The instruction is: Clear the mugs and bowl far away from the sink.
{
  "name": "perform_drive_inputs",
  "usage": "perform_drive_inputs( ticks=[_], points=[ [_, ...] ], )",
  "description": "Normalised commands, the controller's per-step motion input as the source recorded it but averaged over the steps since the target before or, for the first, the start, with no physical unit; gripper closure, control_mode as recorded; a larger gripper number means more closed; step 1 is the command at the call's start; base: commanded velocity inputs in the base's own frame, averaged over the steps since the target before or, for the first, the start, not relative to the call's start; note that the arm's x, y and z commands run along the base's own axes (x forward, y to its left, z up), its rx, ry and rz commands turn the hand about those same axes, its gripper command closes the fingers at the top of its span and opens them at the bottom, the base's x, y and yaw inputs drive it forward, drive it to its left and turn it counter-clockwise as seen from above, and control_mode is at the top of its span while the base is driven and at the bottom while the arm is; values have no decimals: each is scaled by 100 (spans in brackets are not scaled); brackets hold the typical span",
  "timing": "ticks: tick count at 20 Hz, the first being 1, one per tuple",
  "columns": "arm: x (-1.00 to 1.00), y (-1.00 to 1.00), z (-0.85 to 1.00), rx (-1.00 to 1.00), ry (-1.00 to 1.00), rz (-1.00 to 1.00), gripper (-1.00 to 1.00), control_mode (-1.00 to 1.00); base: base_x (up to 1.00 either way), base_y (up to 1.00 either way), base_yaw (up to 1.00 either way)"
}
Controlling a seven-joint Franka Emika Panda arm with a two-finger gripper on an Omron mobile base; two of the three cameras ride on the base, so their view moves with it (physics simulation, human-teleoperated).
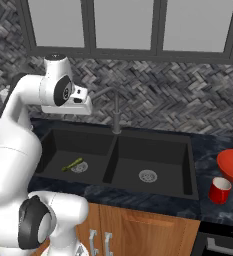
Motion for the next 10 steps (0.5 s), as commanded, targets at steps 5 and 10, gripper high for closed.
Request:
perform_drive_inputs(
  ticks=[5, 10],
  points=[
    [-33, 2, 0, 0, -3, 1, -100, -100, 0, 0, 0],
    [-65, 1, 0, 0, 0, 0, -100, -100, 0, 0, 0]
  ],
)
